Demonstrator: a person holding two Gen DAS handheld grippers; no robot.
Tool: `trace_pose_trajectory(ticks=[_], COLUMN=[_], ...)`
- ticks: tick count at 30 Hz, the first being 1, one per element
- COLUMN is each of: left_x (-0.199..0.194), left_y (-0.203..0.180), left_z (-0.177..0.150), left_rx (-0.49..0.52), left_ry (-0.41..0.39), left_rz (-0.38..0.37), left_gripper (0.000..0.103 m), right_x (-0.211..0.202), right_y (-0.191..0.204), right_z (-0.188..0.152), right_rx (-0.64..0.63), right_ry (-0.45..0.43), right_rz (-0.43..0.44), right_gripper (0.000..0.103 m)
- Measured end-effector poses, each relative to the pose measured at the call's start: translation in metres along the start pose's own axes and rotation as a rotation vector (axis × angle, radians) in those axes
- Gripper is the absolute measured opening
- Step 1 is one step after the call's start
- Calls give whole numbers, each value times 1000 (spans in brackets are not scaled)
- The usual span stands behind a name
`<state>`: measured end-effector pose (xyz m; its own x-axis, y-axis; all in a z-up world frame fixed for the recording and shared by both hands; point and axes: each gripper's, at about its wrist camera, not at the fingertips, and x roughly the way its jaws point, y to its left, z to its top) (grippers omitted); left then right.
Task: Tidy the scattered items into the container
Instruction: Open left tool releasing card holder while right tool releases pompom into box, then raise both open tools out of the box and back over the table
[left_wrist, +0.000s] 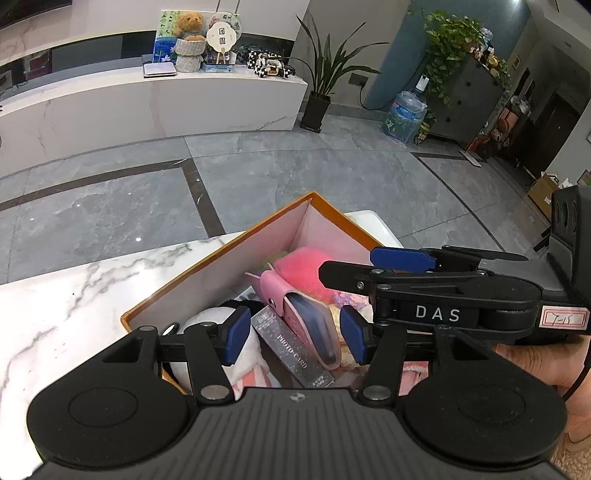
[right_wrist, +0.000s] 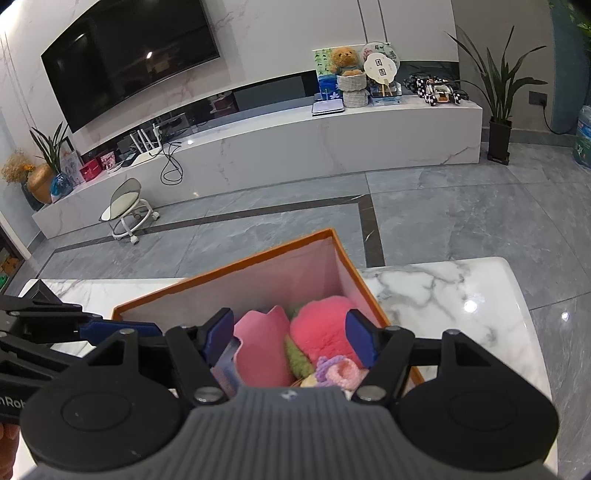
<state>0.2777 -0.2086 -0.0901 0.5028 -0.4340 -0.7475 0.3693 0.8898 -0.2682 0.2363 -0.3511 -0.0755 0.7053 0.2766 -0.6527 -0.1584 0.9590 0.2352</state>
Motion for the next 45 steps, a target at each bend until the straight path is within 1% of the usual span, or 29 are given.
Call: trace_pose_trajectory(ticks=[5,8,13,16,20,28,32,35,40,45], left_x=[0,-1,-8,-17,-30,-63,-89,-114,-161,-208], left_y=[-5,-10,-18,-19,-18,-14,-5,6,39,73], left_z=[-2,-4,-8,-10,-12,-16,-19,-22,-44,-65], left_rx=[13,30,50,54,34,38,45,45,15,-15], left_ry=[6,11,4,-10,-30,-76,-102,-126,-165,-204], left_rz=[1,1,-7,-2,0,6,24,54,123,193], left_gripper=[63,63,63,68,68,68,68,69,73,74], right_x=[-5,-9,-16,-22,-30,-51,-61,-69,-81,-91], right_y=[0,1,5,8,14,33,46,58,80,102], right_z=[0,-1,0,2,5,10,14,17,20,20], right_rx=[-2,-2,-12,-17,-22,-53,-66,-81,-116,-156], right_ry=[-6,-14,-28,-42,-61,-100,-124,-143,-169,-189], right_rz=[7,13,21,22,27,36,42,51,67,89], right_gripper=[70,74,74,76,77,80,81,81,84,85])
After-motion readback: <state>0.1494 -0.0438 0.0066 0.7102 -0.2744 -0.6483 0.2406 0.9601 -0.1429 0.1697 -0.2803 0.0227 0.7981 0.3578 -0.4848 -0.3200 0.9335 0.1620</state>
